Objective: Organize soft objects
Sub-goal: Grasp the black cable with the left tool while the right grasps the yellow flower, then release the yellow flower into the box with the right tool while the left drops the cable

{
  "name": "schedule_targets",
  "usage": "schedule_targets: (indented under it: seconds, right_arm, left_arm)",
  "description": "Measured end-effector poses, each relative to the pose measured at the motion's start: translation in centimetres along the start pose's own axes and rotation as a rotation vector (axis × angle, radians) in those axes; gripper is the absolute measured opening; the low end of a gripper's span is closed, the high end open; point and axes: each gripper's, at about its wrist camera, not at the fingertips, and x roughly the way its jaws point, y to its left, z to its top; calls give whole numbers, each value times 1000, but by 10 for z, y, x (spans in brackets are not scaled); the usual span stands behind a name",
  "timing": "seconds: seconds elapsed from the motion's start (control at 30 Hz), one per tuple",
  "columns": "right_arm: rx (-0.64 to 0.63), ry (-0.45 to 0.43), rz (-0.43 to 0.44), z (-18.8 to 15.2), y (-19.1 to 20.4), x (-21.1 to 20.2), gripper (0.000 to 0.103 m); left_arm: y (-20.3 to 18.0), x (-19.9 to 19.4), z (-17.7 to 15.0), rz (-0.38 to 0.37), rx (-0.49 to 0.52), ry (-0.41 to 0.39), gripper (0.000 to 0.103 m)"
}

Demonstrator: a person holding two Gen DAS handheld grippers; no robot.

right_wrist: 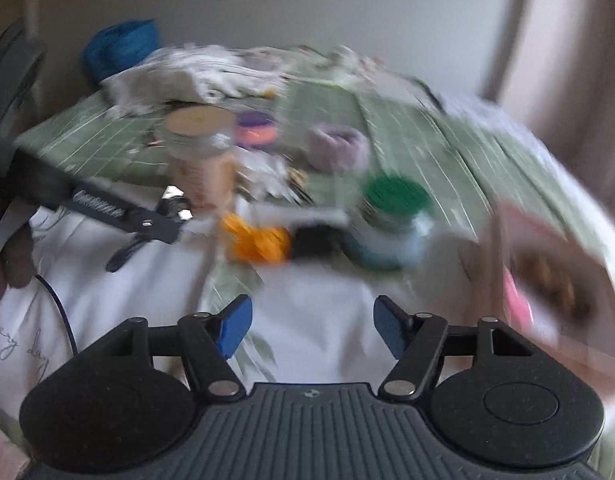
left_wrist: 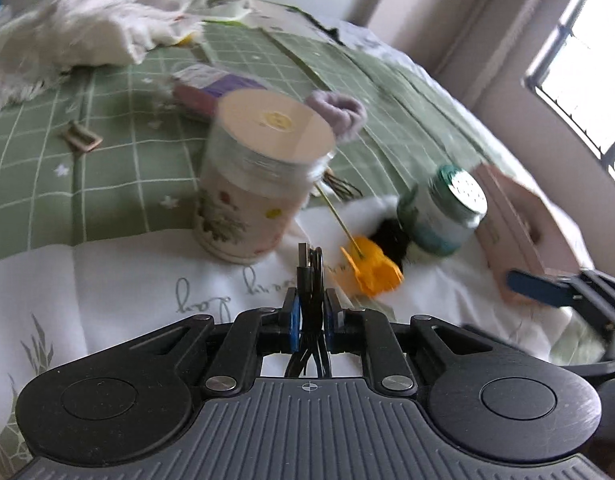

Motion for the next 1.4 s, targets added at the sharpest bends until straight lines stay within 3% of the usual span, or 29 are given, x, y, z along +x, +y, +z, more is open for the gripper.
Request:
schedule_targets:
  seconds: [0.13, 0.23, 0.33, 0.37, 0.4, 0.6, 0.8, 0.93, 1.07, 1.2, 1.27, 1.3, 1.37, 1.4]
  right_arm:
    - [-60, -3, 5, 21, 30, 38, 61]
    - [-124, 28, -45, 27, 51, 69, 55]
    - [-161, 80, -89, 29, 58, 92, 35]
    - [-159, 99, -87, 30, 56, 96, 20]
    - [-150, 107, -84, 32, 53, 96, 15]
    - [-59, 19, -55, 63, 13, 46, 14]
    - [55, -83, -77, 102, -57, -9, 14]
    - [133, -143, -134, 107, -116, -51, 14]
    - [228, -184, -217, 91, -177, -85, 14]
    - [376, -160, -251, 63, -236, -100, 14]
    - [455, -107, -213, 48, -263, -94, 14]
    - [484, -63, -190, 41, -276, -87, 16]
    - [546, 31, -89, 23, -301, -68, 23]
    - [592, 79, -38, 13, -312, -57, 31]
  left_arm:
    - [12, -1, 3, -9, -61, -2, 14]
    - [15, -2, 4, -9, -80, -4, 14]
    - [15, -10, 6, -20, -93, -13, 14]
    - [14, -14, 7, -28, -98, -17, 14]
    - [12, -21, 7, -34, -94, -28, 14]
    - [-8, -66, 30, -25, -4, -189, 14]
    - [-51, -81, 112, 33, 161, -308, 14]
    - [-98, -75, 151, -26, 202, -325, 14]
    - [-156, -52, 165, -129, 254, -295, 14]
    - [-226, -7, 165, -257, 274, -249, 14]
    - [-258, 27, 161, -363, 244, -185, 16]
    - [-272, 49, 158, -397, 228, -114, 17]
    - [-292, 88, 146, -397, 208, 7, 17]
    - [-297, 101, 138, -381, 209, 28, 17]
